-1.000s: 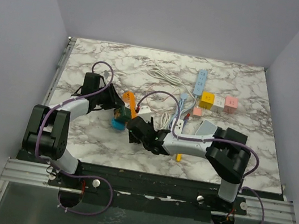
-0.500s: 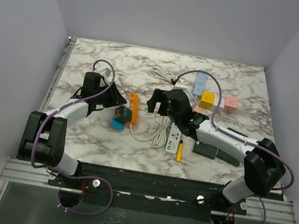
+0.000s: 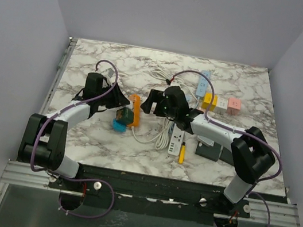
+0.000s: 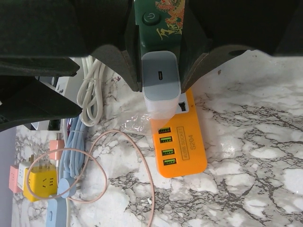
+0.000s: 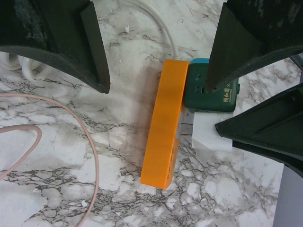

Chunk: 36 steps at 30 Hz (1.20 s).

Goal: Pull the plug off the socket
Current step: Remove the plug from the socket.

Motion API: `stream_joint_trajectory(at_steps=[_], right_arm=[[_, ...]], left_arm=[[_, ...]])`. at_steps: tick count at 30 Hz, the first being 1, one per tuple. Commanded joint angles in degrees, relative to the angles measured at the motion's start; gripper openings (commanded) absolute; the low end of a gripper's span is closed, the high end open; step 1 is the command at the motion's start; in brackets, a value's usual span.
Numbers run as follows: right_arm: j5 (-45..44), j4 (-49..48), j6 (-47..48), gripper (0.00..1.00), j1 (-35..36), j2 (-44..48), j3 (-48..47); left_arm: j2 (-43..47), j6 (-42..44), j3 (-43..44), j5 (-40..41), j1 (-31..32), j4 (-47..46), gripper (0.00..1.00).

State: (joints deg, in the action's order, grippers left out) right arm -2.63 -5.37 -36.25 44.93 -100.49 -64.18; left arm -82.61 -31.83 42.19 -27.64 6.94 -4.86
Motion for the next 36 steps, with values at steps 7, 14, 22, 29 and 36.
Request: stream_joint_trajectory(at_steps=[7,14,22,29,36], right_arm=[[1.14,-4.63,1.48,0.88,-0.19,5.61,5.56],[5.11,-10.36,6.06,0.9,-1.35,12.91,11.04],[8.7,-3.95,22.75,0.94,-3.11,25.31,14.37],[18.4,8.24,31.75,0.9,-2.97,27.92,11.89],[21.84,11.2,33.99,0.86,0.05,24.86,10.86]], left_arm=[[6.01,2.46,-0.68,-0.57,0.14,-2.89,0.0],[8.83,2.19,-1.69,-4.52,0.1,-7.2,0.0],[3.96,1.3,0.36,-17.91,3.29,-9.2,0.0],[-2.83,-0.25,2.64,-29.09,7.92,-9.21,0.0],[-5.29,-0.68,3.12,-33.71,10.41,-9.2,0.0]])
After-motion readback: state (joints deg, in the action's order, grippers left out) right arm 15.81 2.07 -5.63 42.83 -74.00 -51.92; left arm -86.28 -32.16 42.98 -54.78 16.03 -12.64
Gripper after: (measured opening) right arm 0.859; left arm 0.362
